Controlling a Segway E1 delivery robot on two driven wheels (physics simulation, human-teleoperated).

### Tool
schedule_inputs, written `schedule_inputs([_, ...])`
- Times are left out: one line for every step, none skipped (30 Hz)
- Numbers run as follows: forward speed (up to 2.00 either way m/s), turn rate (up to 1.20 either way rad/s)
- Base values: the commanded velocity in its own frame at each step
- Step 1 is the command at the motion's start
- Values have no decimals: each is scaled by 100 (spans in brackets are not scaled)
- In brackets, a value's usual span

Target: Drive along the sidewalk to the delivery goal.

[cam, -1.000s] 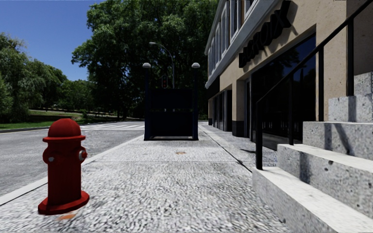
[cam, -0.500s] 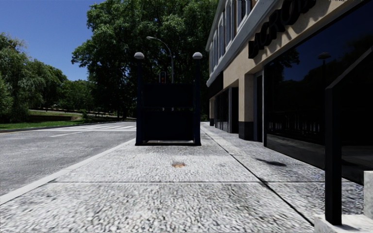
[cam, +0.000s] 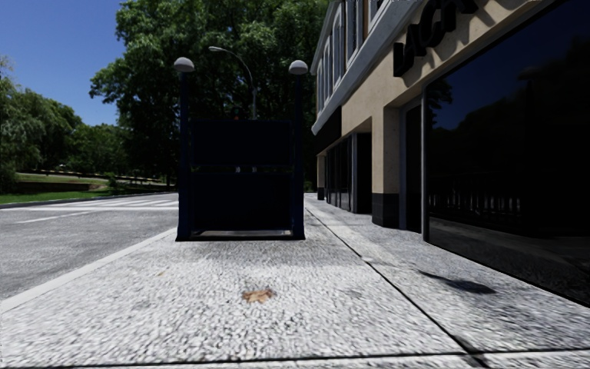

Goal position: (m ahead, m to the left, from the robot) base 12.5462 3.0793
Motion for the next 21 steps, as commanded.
schedule_inputs([174,-31])
schedule_inputs([173,-31])
schedule_inputs([172,-31])
schedule_inputs([171,-31])
schedule_inputs([171,-31])
schedule_inputs([171,-31])
schedule_inputs([171,-31])
schedule_inputs([171,-31])
schedule_inputs([168,-31])
schedule_inputs([168,-31])
schedule_inputs([166,-31])
schedule_inputs([164,-31])
schedule_inputs([163,-31])
schedule_inputs([162,-31])
schedule_inputs([162,-31])
schedule_inputs([161,-32])
schedule_inputs([158,-35])
schedule_inputs([156,-38])
schedule_inputs([155,-45])
schedule_inputs([155,-45])
schedule_inputs([153,-52])
